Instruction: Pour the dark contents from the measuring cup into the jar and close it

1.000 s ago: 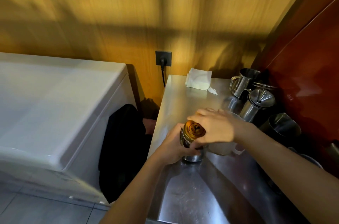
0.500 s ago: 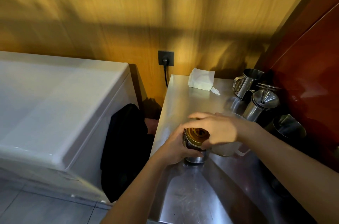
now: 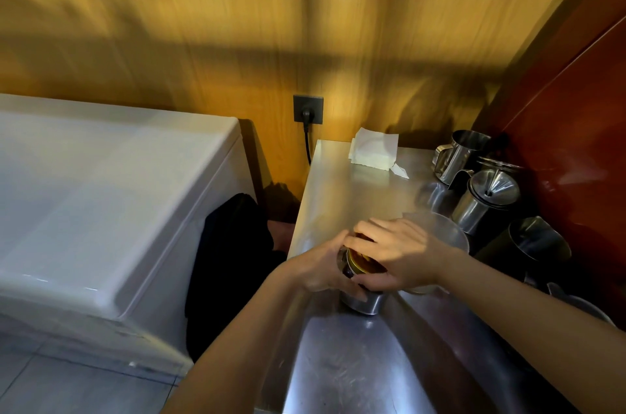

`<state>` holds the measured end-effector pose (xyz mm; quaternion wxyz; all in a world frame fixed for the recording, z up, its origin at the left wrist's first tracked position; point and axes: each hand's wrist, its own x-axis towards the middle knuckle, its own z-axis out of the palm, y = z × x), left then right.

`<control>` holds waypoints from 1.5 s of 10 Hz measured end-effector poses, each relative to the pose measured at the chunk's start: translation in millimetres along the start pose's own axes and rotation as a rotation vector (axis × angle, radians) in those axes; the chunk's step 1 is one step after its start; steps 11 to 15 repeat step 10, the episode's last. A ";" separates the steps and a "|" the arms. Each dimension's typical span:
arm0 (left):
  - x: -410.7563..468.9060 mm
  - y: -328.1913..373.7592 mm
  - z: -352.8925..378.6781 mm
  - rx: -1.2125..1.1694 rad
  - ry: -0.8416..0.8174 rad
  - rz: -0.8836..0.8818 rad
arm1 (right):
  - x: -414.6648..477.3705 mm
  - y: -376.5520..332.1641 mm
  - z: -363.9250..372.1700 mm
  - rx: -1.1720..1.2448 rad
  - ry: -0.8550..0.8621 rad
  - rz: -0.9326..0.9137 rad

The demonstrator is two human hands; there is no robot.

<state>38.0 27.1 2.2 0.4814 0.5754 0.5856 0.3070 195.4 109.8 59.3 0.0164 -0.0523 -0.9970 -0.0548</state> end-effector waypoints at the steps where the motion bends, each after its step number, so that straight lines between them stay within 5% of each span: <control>1: -2.5 -3.9 3.7 0.007 0.053 -0.010 | 2.0 -4.0 3.9 -0.008 0.080 0.028; 6: -22.5 -7.5 57.9 0.200 0.582 -0.018 | 6.4 -30.0 15.5 -0.061 0.182 0.377; 7: -24.8 -7.5 58.8 0.156 0.568 -0.011 | 4.5 -36.5 16.6 -0.040 0.169 0.446; 9: -34.3 2.9 26.3 0.203 0.260 -0.163 | 0.8 -30.9 8.1 0.211 0.126 0.641; 15: -42.7 14.0 -3.4 0.253 0.234 -0.181 | -0.8 -12.9 -4.8 0.344 0.097 0.654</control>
